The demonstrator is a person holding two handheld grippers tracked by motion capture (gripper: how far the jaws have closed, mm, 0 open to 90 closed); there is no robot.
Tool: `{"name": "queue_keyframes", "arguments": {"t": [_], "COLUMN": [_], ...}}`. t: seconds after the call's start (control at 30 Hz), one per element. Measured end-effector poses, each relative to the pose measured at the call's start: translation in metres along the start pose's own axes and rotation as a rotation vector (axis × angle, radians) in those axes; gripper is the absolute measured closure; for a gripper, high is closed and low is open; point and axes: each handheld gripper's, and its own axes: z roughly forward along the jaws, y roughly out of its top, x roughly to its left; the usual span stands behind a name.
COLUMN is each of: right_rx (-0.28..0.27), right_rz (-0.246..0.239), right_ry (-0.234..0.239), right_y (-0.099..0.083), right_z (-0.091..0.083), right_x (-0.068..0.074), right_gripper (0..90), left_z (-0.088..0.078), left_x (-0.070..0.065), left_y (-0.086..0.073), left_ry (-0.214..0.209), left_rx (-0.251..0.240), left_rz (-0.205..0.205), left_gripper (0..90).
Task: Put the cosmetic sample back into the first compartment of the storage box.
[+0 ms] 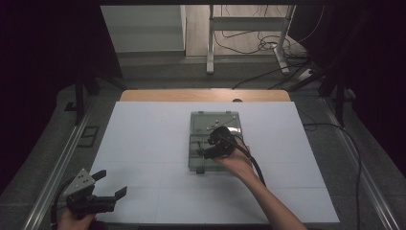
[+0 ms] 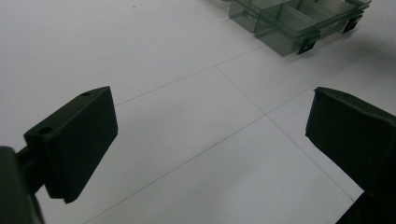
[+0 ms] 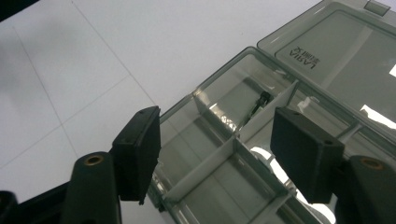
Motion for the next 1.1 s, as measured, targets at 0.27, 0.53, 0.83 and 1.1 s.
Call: {"name": "queue_keyframes", "arguments": {"t": [0.27,0.53,0.83,1.1], "right_rx": [-0.021,-0.029,-0.024,-0.035], "right_rz": [0.002,0.029,0.011,-0.015], "right_ry": [0.006,0.003,-0.013,-0.026], "right_y": [-0.005,-0.013,-0.022,-0.032], "right_z": [-0.01,-0.019,-0.026,-0.035], "right_x": [0.002,0.004,0.006,0.01], "right_gripper": [29.3,24.0,18.8,10.9], "left_z": [0.0,0.0,0.0,0.0], "left_x": [-0.001,-0.001,-0.001,-0.001], "left_y": [0.0,0.0,0.0,0.0], "left_ry": [0.003,0.002,0.002,0.003], "left_rx": [0.002,0.003,0.003,0.002], "left_rz": [0.004,0.007,0.005,0.004], "left_gripper": [2.7,2.7,2.7,2.7]}}
